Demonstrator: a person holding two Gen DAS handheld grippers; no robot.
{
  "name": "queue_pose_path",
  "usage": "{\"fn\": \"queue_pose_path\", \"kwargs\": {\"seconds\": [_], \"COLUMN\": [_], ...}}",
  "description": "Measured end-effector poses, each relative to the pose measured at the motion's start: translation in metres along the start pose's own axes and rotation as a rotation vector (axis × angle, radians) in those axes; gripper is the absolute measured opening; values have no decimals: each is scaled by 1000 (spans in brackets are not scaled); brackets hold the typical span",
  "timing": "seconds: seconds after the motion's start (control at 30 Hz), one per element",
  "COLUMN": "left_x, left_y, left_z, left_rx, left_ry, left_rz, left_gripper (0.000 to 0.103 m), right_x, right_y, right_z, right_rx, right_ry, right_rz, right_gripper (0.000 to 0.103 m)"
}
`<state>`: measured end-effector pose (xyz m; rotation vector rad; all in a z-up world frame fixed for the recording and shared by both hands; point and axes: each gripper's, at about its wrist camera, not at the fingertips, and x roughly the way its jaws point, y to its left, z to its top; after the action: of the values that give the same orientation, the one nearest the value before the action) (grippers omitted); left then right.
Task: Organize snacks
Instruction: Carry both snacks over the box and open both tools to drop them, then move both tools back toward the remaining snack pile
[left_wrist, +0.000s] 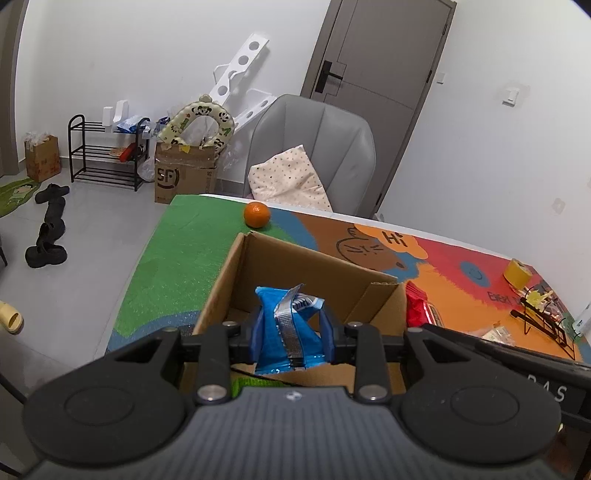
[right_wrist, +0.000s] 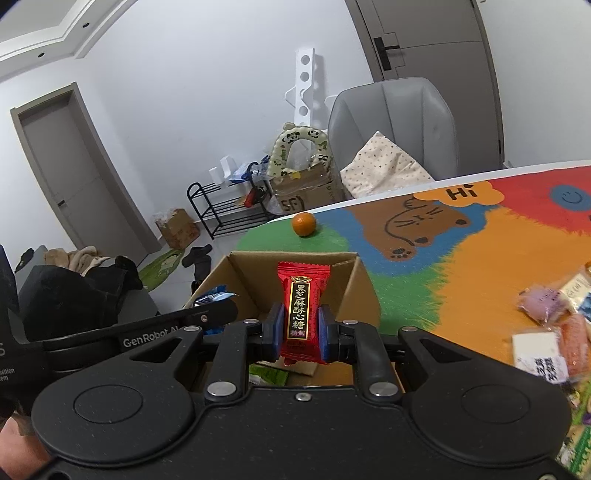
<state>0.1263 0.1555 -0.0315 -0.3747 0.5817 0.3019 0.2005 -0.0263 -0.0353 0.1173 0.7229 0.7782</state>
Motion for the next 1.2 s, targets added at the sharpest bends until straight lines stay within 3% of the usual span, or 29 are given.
{"fn": "queue_pose_path", "kwargs": {"seconds": [0.2,0.27,0.33,0.4,0.47,0.6,0.97,1.03,1.2], "left_x": [10,11,11,8,3,-6,-18,-22,-33], "left_y": [0,0,0,2,4,5,1,-1,-7], "left_z": [5,6,8,8,8,9,-7,-11,-17], "left_rx": [-3,-1,-6,-13,-25,-43,-74,-86,-101], "left_ry": [1,-3,0,1,-15,-25,36,31,10], "left_rz": [5,13,20,25,26,14,7,0,-3], "left_gripper": [31,33,37,56,68,80,90,94,98], "right_x": [11,14,13,11,7,-2,-23,-29,-48], "right_y": [2,1,0,-2,-3,-4,-21,-25,-37], "right_z": [3,4,5,5,5,2,-15,-18,-24], "right_rx": [10,21,35,41,47,47,76,74,90], "right_ry": [6,5,-7,-11,-20,-28,-34,-44,-63], "right_rz": [8,16,12,11,10,7,-24,-33,-67], "right_gripper": [18,26,41,45,45,52,75,86,101]}}
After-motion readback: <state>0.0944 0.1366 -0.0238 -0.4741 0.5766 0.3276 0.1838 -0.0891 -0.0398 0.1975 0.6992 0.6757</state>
